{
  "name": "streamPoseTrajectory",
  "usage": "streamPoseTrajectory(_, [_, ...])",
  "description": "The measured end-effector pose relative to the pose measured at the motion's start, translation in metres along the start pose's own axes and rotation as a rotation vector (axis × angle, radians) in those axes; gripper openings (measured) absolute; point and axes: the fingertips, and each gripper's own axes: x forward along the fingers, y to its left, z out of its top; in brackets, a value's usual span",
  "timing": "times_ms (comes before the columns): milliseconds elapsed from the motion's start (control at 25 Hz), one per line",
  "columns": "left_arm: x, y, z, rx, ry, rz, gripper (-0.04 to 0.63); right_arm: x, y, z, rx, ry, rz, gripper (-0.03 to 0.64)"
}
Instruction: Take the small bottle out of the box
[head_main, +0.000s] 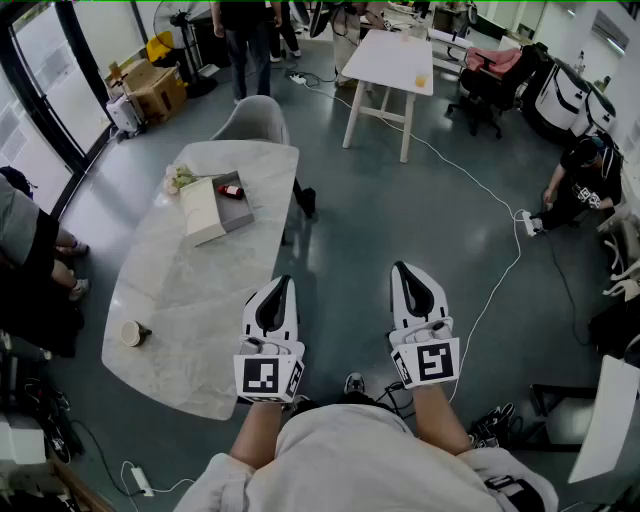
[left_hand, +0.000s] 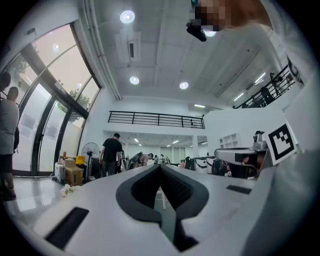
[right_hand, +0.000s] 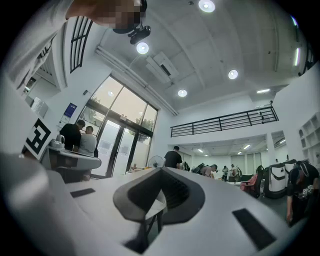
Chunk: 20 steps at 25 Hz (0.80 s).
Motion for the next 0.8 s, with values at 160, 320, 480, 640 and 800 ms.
streamPoseTrajectory(160, [0.003, -0.005, -0.008, -0.017, 0.021, -0.001, 0.023, -0.005, 0.0, -0.005, 0.002, 0.009, 0.009, 0.026])
streamPoseTrajectory(320, [0.011, -0.019, -0.009, -0.017, 0.019, 0.001, 0.023, -0.005, -0.01, -0.007, 0.01, 0.003, 0.031, 0.026])
streamPoseTrajectory(480, [0.022, -0.031, -0.017, -0.02, 0.031, 0.015, 0.023, -0.003, -0.016, -0.012, 0.029, -0.021, 0.094, 0.026])
streamPoseTrajectory(640, [0.031, -0.042, -0.023, -0.015, 0.029, 0.039, 0.023, 0.0, -0.027, -0.025, 0.037, -0.011, 0.134, 0.026])
streamPoseTrajectory(800, [0.04, -0.053, -0.03, -0.026, 0.042, 0.065, 0.023, 0.004, -0.043, -0.038, 0.061, 0.002, 0.156, 0.026])
